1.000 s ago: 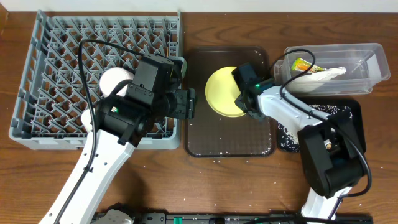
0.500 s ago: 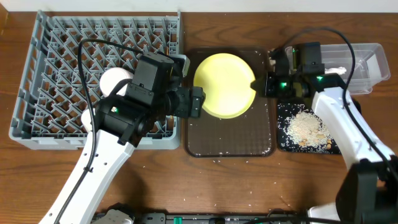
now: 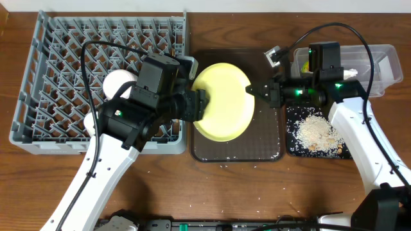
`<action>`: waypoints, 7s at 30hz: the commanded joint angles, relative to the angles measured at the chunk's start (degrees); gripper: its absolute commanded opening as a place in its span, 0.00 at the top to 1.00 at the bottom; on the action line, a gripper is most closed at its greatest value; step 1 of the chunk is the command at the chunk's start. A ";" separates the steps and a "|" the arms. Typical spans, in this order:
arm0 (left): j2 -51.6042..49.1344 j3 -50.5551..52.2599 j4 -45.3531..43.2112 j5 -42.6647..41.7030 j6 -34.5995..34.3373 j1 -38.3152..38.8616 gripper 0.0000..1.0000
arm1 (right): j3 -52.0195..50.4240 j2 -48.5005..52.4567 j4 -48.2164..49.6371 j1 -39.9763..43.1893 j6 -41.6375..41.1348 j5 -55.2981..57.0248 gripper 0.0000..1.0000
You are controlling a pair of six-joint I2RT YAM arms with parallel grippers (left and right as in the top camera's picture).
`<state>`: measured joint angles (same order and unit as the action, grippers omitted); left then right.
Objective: Sort waste into correct bins and load items into the dishwasher
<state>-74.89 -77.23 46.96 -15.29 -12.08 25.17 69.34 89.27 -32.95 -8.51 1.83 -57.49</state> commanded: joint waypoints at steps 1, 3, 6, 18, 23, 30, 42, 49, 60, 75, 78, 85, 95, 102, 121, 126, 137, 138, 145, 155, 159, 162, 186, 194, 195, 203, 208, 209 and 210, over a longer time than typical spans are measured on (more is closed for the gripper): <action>-0.31 0.09 -1.11 -0.63 -0.81 -0.11 0.60 | 0.02 -1.11 0.22 -1.46 2.14 -5.68 0.99; -0.31 0.09 -1.64 -0.79 -0.94 -0.11 0.76 | 0.02 -1.11 0.57 -2.05 2.12 -4.52 0.99; -0.31 0.07 -1.86 -0.24 -0.44 -0.13 0.92 | 0.02 -1.11 0.63 -2.78 0.98 3.87 0.87; 4.00 -0.04 0.26 34.36 6.01 -0.11 0.92 | 0.02 -1.14 0.59 -2.71 -11.26 32.87 0.41; 4.20 -0.02 -0.96 56.17 12.96 -0.13 0.93 | 0.02 -2.62 0.57 -1.42 -13.18 32.24 0.37; -2.23 -0.02 -9.90 74.75 28.79 -3.04 0.93 | 0.02 -5.77 0.55 -0.37 -13.16 31.10 0.27; -13.20 -0.02 -19.26 59.74 37.35 -19.89 0.92 | 0.02 -5.75 -1.11 -0.50 -13.16 31.10 0.24; -13.81 -0.02 -22.27 39.91 37.35 -30.05 0.92 | 0.02 -5.75 -1.11 -0.50 -13.16 31.12 0.23; -20.70 -0.02 -22.93 35.50 37.38 -32.37 0.92 | 0.02 -5.75 -1.20 -0.50 -13.16 31.15 0.20; -22.82 -0.02 -26.23 47.32 32.81 -30.86 0.93 | 0.02 -5.75 -2.27 -0.50 -13.14 31.12 0.19; -22.71 -0.04 -27.26 50.47 31.47 -30.86 0.92 | 0.02 -5.75 -2.47 -0.50 -13.16 31.12 0.19; -22.73 -0.04 -27.87 43.93 32.37 -30.88 0.92 | 0.02 -5.75 -2.45 -0.50 -13.16 31.12 0.19; -24.81 -0.02 -28.57 36.94 42.38 -30.99 0.92 | 0.00 -5.75 -2.45 -0.50 -13.16 31.12 0.19; -25.70 -0.02 -30.14 36.94 44.09 -30.99 0.76 | 0.02 -5.75 -2.62 -0.50 -13.16 31.12 0.19; -15.26 -0.02 -23.28 20.28 32.54 -29.70 0.27 | 0.02 -5.75 -2.82 -0.50 -13.16 31.12 0.20; -11.58 -0.04 -18.49 20.17 27.69 -27.28 0.48 | 0.00 -5.75 -2.99 -0.50 -13.16 31.10 0.20; 5.25 -0.04 -6.51 6.64 12.96 -24.92 0.74 | 0.07 -7.80 -2.80 -0.50 -12.81 31.12 0.18; 7.72 -0.04 -5.49 4.66 11.76 -24.92 0.71 | 0.07 -8.83 -2.51 -0.50 -12.22 31.12 0.18; 20.83 -0.02 1.27 1.18 10.47 -24.92 0.33 | 0.07 -19.47 -1.53 -0.50 -9.03 32.02 0.01; 25.88 -0.02 9.29 1.18 10.47 -24.92 0.10 | 0.07 -22.91 -3.23 -0.50 -9.03 32.00 0.01; 25.81 -0.02 9.57 1.16 10.47 -24.92 0.10 | 0.04 -22.91 -5.05 -0.50 -9.03 32.02 0.01; 25.81 -0.02 9.57 1.16 10.47 -24.92 0.09 | 0.04 -22.91 -6.88 -0.50 -9.03 32.00 0.01; 44.50 27.12 -24.35 10.43 11.58 -26.56 0.01 | 0.04 -22.91 -10.14 -0.50 -9.03 32.02 0.01; 60.28 49.62 -37.92 10.40 11.56 -26.53 0.00 | 0.04 -22.91 -10.14 -0.50 -9.05 32.02 0.01; 62.29 51.91 -38.64 10.40 11.56 -26.53 0.00 | 0.04 -22.91 -10.14 -0.50 -9.03 32.02 0.01; 74.14 64.24 -40.13 10.40 11.56 -26.43 0.00 | 0.04 -22.91 -10.14 -0.50 -9.03 32.00 0.01; 74.79 69.42 -45.18 10.45 11.58 -25.97 0.00 | 0.04 -22.91 -10.14 -0.50 -9.03 32.02 0.01; 74.79 70.66 -46.45 10.45 11.58 -25.73 0.00 | 0.04 -22.91 -10.14 -0.50 -9.03 32.00 0.01; 74.79 71.89 -47.45 10.43 11.56 -25.51 0.00 | 0.04 -22.91 -10.16 -0.50 -9.03 32.00 0.01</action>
<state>-0.64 -7.64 1.13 -5.58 -1.28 -0.91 69.04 66.54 -43.05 -9.21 -8.01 -25.65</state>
